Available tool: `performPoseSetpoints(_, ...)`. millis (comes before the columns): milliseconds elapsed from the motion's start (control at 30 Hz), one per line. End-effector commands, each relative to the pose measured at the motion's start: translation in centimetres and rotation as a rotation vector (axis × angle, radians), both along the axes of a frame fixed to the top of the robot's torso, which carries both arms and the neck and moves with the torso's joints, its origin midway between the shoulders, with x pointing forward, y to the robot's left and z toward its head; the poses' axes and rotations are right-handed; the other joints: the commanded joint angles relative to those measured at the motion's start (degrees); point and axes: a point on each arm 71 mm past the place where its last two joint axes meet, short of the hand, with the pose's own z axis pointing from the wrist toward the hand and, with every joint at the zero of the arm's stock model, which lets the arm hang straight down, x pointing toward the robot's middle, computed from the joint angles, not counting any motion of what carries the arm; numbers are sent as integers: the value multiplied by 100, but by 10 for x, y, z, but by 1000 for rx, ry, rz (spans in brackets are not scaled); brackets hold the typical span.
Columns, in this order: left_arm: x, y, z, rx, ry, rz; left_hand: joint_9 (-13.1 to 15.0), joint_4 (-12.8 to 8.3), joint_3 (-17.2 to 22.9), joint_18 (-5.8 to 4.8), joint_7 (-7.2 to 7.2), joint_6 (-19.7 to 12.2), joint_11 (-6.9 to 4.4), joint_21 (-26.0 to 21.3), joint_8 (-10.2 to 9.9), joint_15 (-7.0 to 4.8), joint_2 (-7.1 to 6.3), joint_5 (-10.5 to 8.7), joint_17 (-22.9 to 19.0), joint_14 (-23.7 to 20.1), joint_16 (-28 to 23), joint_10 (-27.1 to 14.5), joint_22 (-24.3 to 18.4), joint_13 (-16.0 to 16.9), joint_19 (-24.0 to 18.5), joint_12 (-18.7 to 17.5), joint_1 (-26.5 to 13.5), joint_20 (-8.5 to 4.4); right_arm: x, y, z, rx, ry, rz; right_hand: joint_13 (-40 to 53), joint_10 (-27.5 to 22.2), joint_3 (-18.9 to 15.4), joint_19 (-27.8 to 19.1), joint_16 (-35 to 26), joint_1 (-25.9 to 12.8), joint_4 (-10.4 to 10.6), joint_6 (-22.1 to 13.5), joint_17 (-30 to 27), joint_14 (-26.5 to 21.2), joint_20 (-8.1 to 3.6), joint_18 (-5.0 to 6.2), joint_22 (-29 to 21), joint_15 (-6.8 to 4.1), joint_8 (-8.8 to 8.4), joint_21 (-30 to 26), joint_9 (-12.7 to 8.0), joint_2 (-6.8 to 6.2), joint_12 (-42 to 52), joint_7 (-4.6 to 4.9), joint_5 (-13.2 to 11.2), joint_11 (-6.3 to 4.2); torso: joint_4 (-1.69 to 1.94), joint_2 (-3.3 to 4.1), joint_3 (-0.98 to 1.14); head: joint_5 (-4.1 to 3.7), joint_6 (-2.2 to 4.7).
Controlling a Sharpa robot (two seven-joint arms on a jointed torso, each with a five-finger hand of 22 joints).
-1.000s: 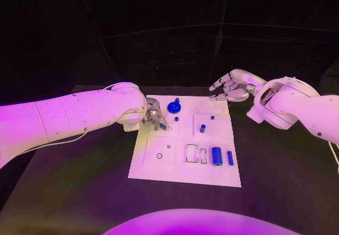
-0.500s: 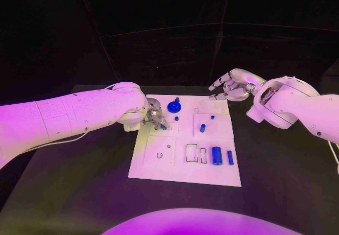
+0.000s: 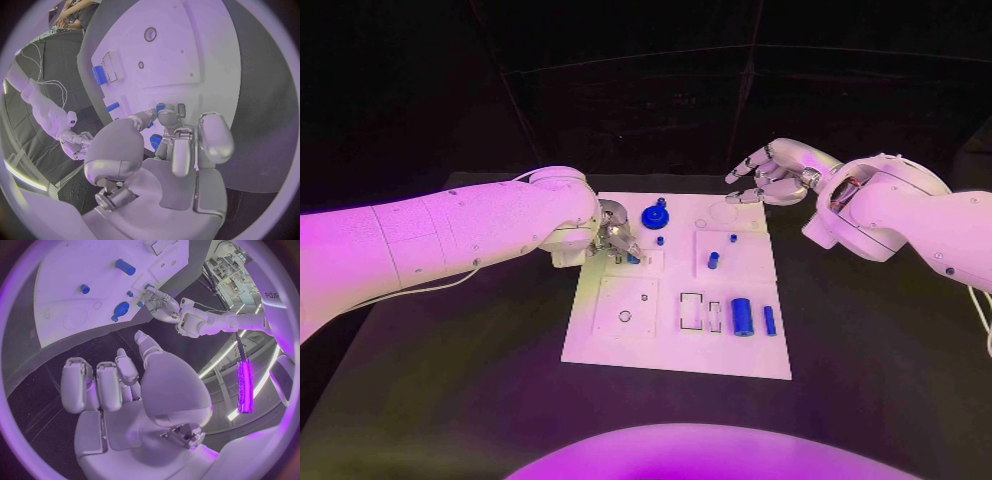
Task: Assemble the parts on the task board
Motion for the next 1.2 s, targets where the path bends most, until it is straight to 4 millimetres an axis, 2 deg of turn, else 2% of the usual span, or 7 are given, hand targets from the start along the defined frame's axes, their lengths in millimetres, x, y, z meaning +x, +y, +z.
performPoseSetpoints(33,-2,2,-4,36,25,-11,10,-802,844,-97,-36,15,-5,36,36,-24,-14,17,1506,604,34,30,11,2,23,27,28,-12,0,1,2,1,-8,8,-2,3,-38,-11,-20,0,-6,3,-4,204,-18,37,-1,-43,39,-39,9,66,-4,-31,34,-19,3,0,-5,2,2)
performPoseSetpoints(133,-1,1,-4,35,25,-12,18,-769,820,-97,-51,40,-16,38,60,-32,-32,12,1509,605,35,44,15,9,24,39,1,-18,0,2,2,2,-9,9,-2,3,-38,-11,-20,0,-6,3,-4,204,-18,37,-1,-43,39,-39,9,66,-4,-31,34,-19,3,1,-2,2,2)
performPoseSetpoints(233,-1,1,-4,35,25,-13,26,-625,670,-94,-92,97,-46,28,104,-56,-79,-5,1509,605,35,78,1,29,19,75,-109,-35,0,2,2,2,-9,11,-2,3,-38,-11,-20,0,-6,3,-4,204,-18,37,-1,-43,39,-39,9,66,-4,-31,34,-19,0,1,0,1,2)
performPoseSetpoints(433,1,0,-5,42,28,-11,7,-242,39,-89,-138,228,-82,4,136,-87,-185,-40,1509,605,35,90,-27,44,12,128,-401,-67,0,3,2,2,-9,11,-3,2,-39,-11,-20,-1,-6,3,-4,204,-18,37,-1,-43,39,-39,9,66,-5,-31,34,-19,0,1,-1,-8,2)
performPoseSetpoints(633,3,0,-5,50,32,-8,-18,-66,-296,-90,-152,280,-93,3,132,-100,-152,-31,1509,605,35,79,-20,45,14,149,-436,-83,0,3,2,2,-9,11,-15,-6,-44,-15,-25,-3,-2,3,-11,203,-19,38,-9,-43,42,-43,9,68,-16,-31,37,-19,-2,2,2,-10,-3)
performPoseSetpoints(1100,4,-3,-5,54,36,-14,-43,159,-594,-92,-166,341,-104,0,141,-110,-95,-28,1509,605,35,91,-14,59,16,184,-492,-93,0,4,2,2,-8,15,-20,-9,-62,-17,-30,-18,11,-1,-15,203,-20,39,-14,-44,45,-47,8,64,-19,-31,38,-18,-1,0,-2,-23,-16)
performPoseSetpoints(1200,5,-4,-5,55,36,-13,-54,330,-817,-93,-163,367,-101,-1,145,-108,-93,-38,1509,605,35,105,-11,72,18,207,-609,-93,1,4,2,2,-8,15,-20,-9,-70,-16,-31,-25,17,-2,-15,203,-20,39,-13,-44,47,-47,7,63,-18,-31,37,-18,4,1,-4,-30,-17)
